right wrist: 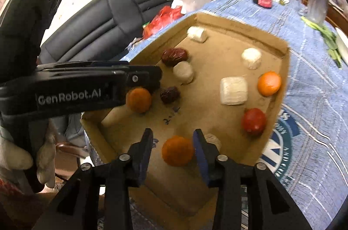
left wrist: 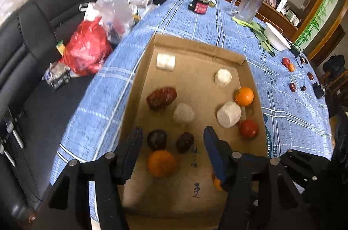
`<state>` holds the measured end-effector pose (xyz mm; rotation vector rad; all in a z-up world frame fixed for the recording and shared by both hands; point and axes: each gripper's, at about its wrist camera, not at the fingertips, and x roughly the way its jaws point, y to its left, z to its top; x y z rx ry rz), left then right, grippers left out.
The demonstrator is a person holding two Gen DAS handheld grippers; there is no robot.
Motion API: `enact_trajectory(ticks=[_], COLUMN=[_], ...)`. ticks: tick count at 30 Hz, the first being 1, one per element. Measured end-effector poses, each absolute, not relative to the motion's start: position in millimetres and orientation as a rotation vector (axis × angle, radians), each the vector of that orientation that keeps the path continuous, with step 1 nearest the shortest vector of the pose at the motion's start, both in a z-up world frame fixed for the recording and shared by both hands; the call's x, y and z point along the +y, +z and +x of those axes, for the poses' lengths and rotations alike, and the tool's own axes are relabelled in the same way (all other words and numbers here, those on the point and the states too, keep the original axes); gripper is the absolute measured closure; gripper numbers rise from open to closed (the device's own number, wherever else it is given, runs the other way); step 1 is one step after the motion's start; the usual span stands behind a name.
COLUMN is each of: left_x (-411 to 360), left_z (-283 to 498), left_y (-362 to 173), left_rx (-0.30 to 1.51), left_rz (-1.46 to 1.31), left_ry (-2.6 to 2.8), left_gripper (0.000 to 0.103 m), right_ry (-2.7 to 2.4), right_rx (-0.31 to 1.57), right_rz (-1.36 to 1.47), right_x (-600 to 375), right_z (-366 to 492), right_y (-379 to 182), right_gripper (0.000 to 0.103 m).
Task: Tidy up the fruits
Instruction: 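Carry both oranges into the box and open both tools, then move both tools back over the red dates on the tablecloth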
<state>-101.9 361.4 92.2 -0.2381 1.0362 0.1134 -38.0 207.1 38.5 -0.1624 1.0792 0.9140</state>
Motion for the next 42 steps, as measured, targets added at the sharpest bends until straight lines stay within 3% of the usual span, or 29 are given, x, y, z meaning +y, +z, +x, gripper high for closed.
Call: enact_trajectory(ticks=[6, 11, 42], left_x=[350.6, 340.2, 293.8], left_z=[-91.3, -85.3, -89.3], left_y=[105.0, 110.0, 118.3], left_rx=[1.008, 0.997, 0.951], left_rz=[-0.154, -0.094, 0.087], left_ry=[0.139, 0.150, 0.122], left_gripper=[0.040, 0.039, 0.033], right_ry=[0.818, 0.760, 0.639], right_rx=[1.045, 1.022, 1.014], right_rz=[-0.095, -0.064, -0.028], right_x=[186.7, 173.1, 143.0], right_z=[-25.7, -21.0, -23.2], right_y=[50.5, 57.1, 58.3], right_gripper=[0.055, 0.047, 0.043])
